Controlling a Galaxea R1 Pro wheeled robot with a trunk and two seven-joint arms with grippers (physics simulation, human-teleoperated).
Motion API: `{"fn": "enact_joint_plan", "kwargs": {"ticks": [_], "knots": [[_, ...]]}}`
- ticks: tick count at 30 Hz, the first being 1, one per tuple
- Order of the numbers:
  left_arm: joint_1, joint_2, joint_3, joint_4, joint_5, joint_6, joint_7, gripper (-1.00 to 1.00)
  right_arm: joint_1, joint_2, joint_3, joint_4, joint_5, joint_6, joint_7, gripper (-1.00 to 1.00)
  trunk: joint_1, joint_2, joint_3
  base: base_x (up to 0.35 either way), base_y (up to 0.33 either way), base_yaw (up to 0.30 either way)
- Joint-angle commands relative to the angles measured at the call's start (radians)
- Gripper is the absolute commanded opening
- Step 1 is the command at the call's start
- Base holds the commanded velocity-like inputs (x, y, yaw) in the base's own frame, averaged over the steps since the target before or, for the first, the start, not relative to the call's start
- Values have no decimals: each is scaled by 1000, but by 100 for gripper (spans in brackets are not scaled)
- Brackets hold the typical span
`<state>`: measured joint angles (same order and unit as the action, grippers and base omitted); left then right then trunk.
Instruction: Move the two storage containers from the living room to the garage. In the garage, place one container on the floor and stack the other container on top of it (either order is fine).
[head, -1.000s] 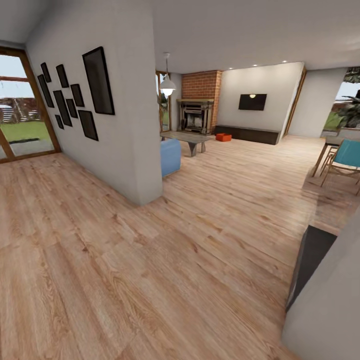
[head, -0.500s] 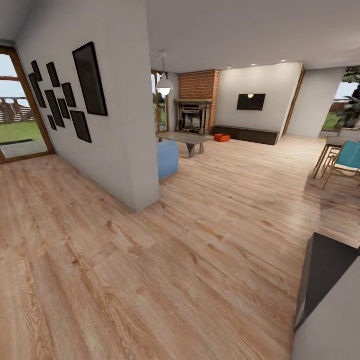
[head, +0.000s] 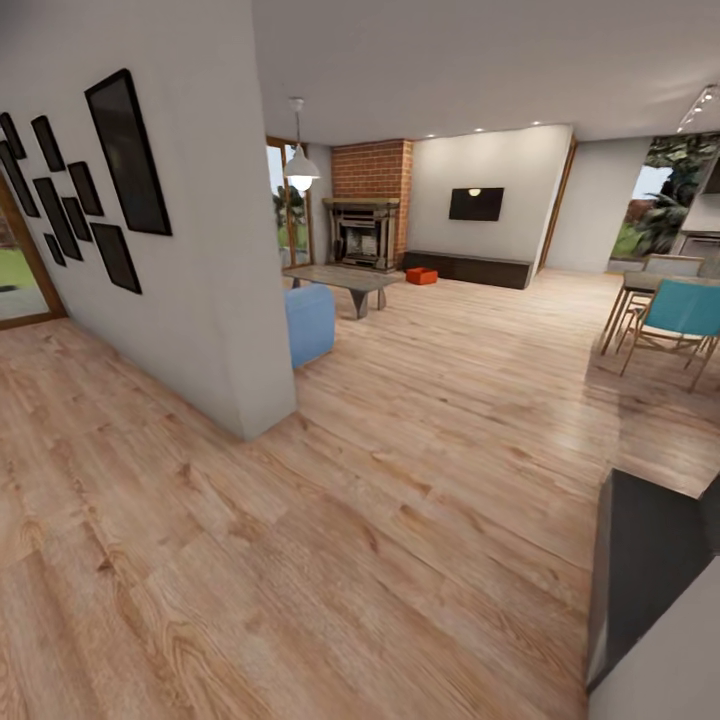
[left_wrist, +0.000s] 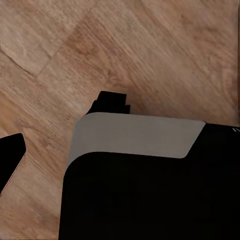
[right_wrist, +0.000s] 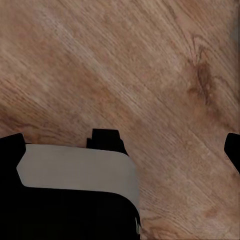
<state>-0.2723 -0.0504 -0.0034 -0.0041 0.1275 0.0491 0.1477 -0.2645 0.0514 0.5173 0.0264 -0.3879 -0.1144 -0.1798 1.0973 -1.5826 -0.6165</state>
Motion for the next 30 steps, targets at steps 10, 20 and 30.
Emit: {"fn": "enact_joint_plan", "kwargs": {"ticks": [10,20,30], "knots": [[0,0,-1,0,9,3,3,100,-1,1,8,3,-10,-5,-1,100,1,0,-1,322,0,-1],[0,0,-1,0,9,3,3,100,-1,1,9,3,-9,-4,0,100,1,0,-1,322,0,-70],[-1,0,-1,0,9,3,3,100,-1,1,9,3,-9,-3,0,100,1,0,-1,322,0,-191]]}}
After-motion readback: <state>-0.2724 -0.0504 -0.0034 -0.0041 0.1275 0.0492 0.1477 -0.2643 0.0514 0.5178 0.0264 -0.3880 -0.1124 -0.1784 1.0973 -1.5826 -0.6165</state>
